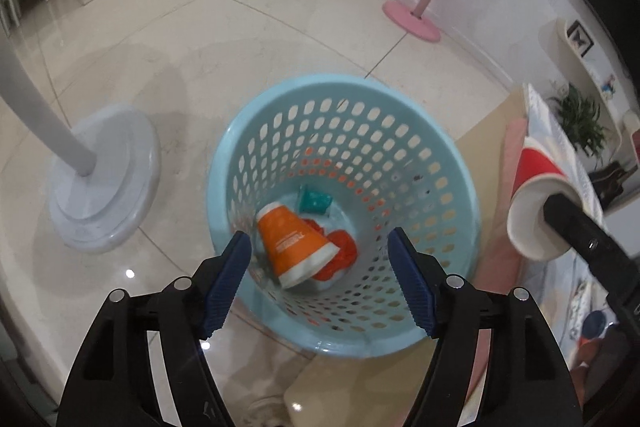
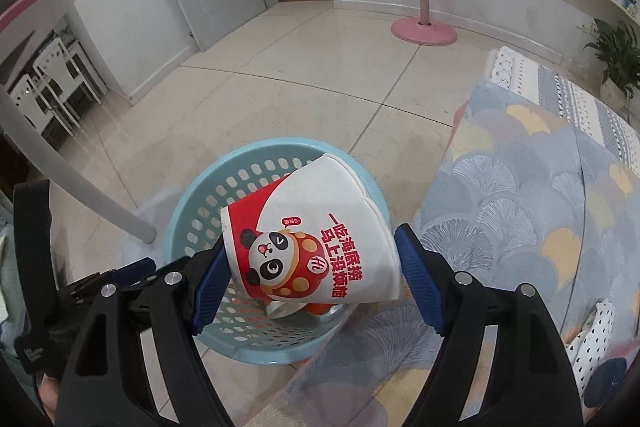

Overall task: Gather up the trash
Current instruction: 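Swing both tools back to the table toward the remaining bottles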

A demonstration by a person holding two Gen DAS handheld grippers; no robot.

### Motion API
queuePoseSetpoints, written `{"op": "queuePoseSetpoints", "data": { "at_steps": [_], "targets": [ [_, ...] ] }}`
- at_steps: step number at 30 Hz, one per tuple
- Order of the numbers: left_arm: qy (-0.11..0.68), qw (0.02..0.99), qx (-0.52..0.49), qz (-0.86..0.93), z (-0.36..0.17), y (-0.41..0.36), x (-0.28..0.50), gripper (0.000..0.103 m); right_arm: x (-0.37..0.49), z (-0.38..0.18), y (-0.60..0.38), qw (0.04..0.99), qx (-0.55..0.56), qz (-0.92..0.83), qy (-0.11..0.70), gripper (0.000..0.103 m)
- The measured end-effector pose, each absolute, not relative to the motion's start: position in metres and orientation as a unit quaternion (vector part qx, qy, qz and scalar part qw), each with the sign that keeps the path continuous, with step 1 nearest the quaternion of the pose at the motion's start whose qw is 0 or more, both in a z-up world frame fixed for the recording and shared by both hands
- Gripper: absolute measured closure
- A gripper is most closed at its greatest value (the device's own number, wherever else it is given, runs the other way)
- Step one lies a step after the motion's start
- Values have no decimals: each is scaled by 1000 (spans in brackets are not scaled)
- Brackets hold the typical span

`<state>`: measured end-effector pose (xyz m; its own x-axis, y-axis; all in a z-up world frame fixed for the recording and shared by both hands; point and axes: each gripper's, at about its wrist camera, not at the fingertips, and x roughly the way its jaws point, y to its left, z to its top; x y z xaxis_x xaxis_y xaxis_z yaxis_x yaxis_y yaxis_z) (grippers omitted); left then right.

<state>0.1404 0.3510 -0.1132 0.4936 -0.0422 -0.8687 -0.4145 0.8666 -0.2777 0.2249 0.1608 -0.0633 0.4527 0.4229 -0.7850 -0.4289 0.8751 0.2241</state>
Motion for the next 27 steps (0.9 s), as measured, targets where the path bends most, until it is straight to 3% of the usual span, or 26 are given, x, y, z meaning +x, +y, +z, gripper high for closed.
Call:
{"op": "queuePoseSetpoints", "data": {
  "at_steps": [5,16,21,27],
  "targets": [
    [451,844,-257,133,-95,357,131,34,223,-58,159,852,-7,257,457,24],
    [352,879,-300,112,-44,343,116,34,191,-17,106,871,19,254,420,23],
    [302,906,-292,48,-7,294,113,33,164,24,40,902,32,221,369,23],
    [296,925,-229,-71,14,192,126,29,131,58,-59,931,53,160,325,23]
  ]
}}
